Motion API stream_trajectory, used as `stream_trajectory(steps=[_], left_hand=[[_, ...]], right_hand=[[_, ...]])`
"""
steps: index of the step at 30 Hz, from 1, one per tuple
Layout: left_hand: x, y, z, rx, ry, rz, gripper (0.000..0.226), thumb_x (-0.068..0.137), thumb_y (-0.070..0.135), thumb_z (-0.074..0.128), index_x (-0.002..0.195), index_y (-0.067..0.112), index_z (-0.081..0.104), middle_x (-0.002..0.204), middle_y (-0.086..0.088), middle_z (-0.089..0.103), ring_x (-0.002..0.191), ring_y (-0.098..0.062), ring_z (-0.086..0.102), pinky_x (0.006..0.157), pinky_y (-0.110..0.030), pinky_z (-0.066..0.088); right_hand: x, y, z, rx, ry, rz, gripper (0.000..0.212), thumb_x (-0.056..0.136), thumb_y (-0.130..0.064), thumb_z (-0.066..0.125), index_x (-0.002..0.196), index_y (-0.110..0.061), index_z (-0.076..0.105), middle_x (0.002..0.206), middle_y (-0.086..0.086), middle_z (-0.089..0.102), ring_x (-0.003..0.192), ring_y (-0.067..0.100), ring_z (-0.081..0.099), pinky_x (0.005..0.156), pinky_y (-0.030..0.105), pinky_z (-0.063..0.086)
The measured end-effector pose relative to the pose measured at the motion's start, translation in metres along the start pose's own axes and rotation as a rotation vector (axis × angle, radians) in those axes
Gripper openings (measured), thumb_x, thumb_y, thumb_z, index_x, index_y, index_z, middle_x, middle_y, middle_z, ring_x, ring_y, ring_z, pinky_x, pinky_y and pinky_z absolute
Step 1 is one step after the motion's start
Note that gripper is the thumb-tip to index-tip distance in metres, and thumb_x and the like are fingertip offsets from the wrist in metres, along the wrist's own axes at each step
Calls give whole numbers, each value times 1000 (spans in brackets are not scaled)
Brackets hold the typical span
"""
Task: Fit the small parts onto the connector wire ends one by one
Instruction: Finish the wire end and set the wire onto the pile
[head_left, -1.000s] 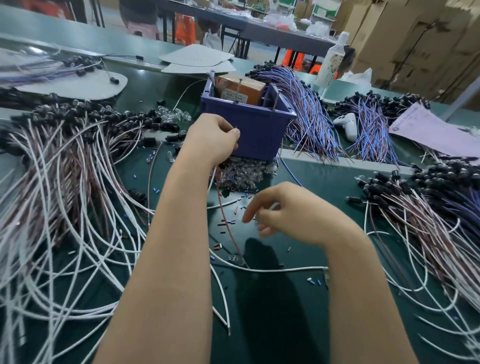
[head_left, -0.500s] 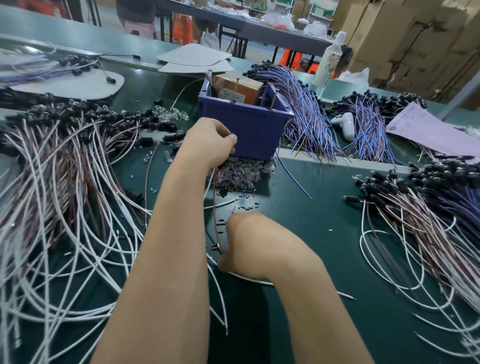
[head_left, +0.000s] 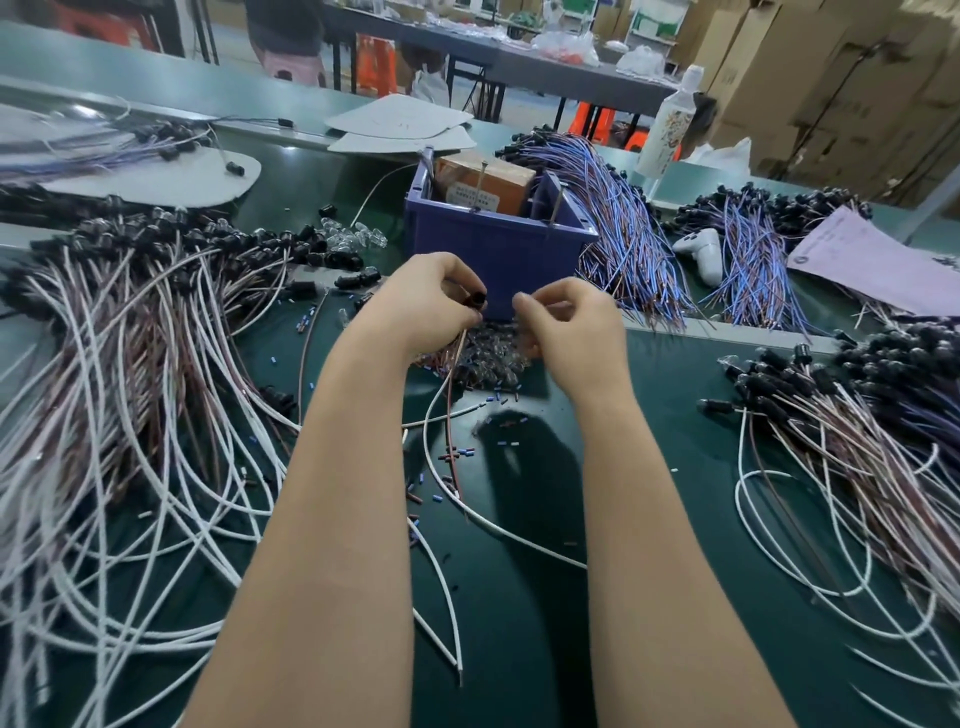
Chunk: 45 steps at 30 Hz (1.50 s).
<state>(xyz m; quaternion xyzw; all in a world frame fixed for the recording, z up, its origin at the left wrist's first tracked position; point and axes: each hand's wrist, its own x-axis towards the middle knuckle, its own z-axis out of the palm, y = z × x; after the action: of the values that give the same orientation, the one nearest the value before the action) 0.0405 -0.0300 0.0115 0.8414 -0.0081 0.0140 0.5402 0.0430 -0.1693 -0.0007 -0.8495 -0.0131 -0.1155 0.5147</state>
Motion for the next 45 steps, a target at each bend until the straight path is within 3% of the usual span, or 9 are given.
stream_trajectory(steps=[3, 5, 11, 16, 21, 27, 31, 36, 45], left_hand=[[2, -3, 1, 2, -6, 16, 24, 85, -2, 64, 82, 21, 56, 102, -12, 71, 99, -28, 66, 90, -39, 52], [2, -3, 2, 11, -19, 29, 22, 85, -2, 64, 85, 19, 57, 101, -10, 71, 95, -24, 67, 86, -35, 51], [5, -2, 2, 45, -30, 78, 20, 86, 0, 63, 90, 19, 58, 89, -2, 68, 66, -5, 57, 59, -14, 43], [6, -3, 2, 91, -26, 113, 27, 87, 1, 60, 80, 26, 56, 80, 5, 65, 63, -3, 55, 50, -9, 42], [6, -2, 4, 122, -35, 143, 18, 88, 4, 61, 87, 22, 60, 84, 1, 68, 65, -2, 57, 55, -9, 42], [4, 0, 3, 175, -30, 188, 12, 88, 9, 63, 95, 19, 65, 92, -4, 71, 84, -17, 65, 82, -28, 51], [2, 2, 3, 100, 17, 242, 9, 87, 17, 67, 96, 19, 68, 90, 0, 72, 86, -12, 67, 82, -26, 53], [3, 1, 6, 59, -4, 272, 6, 90, 24, 64, 91, 19, 66, 75, 5, 72, 79, -10, 68, 82, -29, 52], [5, -4, 9, 134, 21, 288, 5, 90, 22, 63, 85, 22, 63, 69, 7, 69, 74, -12, 66, 71, -26, 48]], right_hand=[[4, -2, -8, 235, -27, -32, 16, 87, -10, 66, 74, -15, 60, 60, 0, 63, 49, 9, 56, 52, 25, 51], [6, -5, -10, 303, -91, -43, 15, 87, -3, 64, 78, -14, 64, 64, 0, 64, 53, 5, 60, 57, 18, 54], [7, -11, -11, 105, -131, -141, 17, 84, 1, 64, 87, -16, 66, 84, 7, 72, 78, 15, 71, 81, 33, 57], [6, -12, -8, -43, -88, -224, 18, 80, -5, 70, 75, -21, 63, 76, 2, 71, 75, 17, 69, 77, 32, 56], [7, -10, -7, -105, -29, -285, 12, 81, -6, 68, 78, -18, 66, 67, -12, 64, 62, -2, 60, 63, 10, 45], [7, -8, -5, -146, -3, -281, 11, 81, -10, 70, 77, -20, 67, 68, -11, 63, 68, 7, 62, 66, 16, 48], [9, -5, -11, 232, -29, -127, 12, 86, -7, 66, 79, -16, 69, 73, -1, 68, 68, 10, 63, 71, 25, 54], [10, -3, -12, 608, -69, 77, 12, 88, -1, 62, 80, -8, 66, 72, 4, 65, 59, 6, 60, 62, 16, 50], [8, 0, -6, 703, -142, 150, 14, 90, 0, 58, 78, -5, 62, 68, 5, 64, 57, 7, 62, 59, 13, 50]])
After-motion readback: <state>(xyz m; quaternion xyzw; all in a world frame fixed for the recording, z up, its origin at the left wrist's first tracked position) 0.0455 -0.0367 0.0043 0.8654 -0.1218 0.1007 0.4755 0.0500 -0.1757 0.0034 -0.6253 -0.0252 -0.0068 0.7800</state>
